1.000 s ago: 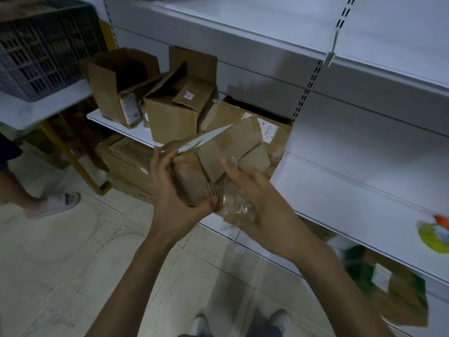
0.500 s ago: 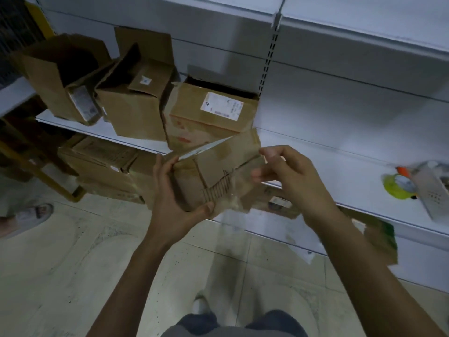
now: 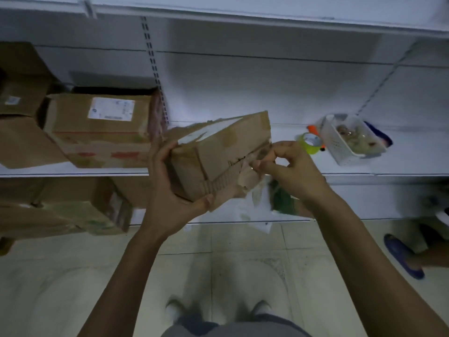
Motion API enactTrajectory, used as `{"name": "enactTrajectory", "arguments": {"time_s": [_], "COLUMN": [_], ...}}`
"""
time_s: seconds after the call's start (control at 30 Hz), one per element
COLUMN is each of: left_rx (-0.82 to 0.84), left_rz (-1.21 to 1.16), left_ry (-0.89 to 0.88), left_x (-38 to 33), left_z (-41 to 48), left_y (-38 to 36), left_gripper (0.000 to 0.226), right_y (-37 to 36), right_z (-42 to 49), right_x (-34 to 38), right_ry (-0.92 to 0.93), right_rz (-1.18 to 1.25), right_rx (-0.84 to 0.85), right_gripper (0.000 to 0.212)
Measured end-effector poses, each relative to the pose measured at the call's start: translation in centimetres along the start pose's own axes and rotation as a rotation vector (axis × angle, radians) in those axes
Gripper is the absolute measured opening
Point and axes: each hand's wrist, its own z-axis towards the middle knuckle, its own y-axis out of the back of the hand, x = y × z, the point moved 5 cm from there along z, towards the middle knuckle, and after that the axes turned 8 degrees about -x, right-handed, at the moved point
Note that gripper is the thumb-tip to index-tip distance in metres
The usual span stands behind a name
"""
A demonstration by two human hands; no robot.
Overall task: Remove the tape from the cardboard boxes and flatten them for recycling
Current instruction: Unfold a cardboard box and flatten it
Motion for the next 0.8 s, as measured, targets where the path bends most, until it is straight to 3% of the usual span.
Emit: {"name": "enactTrajectory", "arguments": {"time_s": [0.27, 0.4, 0.47, 0.5, 0.67, 0.8], "left_rx": [0.105, 0.192, 0.203, 0.188, 0.115, 0.265], "left_rz": [-0.020, -0.054, 0.056, 0.150, 0.842, 0.987], "left_ry": [-0.095, 0.102, 0.192, 0.143, -0.412, -0.346], "left_x": [-4.0, -2.8, -2.5, -3.1, -9.2, -10.1], "left_z": [0.7, 0.1, -0.7, -1.1, -2.2, -1.1], "left_y": [-10.9, -15.4, -17.3, -18.2, -22.9, -26.5], "left_gripper": [0.107, 0.112, 0.122, 0.121, 0.117, 0.124], "right_y": [11.0, 14.6, 15.7, 16.1, 17.2, 16.5], "right_z": [-0.1, -0.1, -0.2, -0.3, -0.5, -1.0], "right_x": [-6.3, -8.8, -10.0, -10.4, -10.6, -8.2], "right_ry": [-0.030, -0.053, -0.065, -0.055, -0.001, 0.149], "right_rz": [0.022, 0.018, -0.099, -0.178, -0.409, -0.506], "right_rx": [-0.181, -0.230, -0.294, -0.320, -0.398, -0.375], "right_gripper": [0.028, 0.023, 0.020, 0.019, 0.016, 0.013]}}
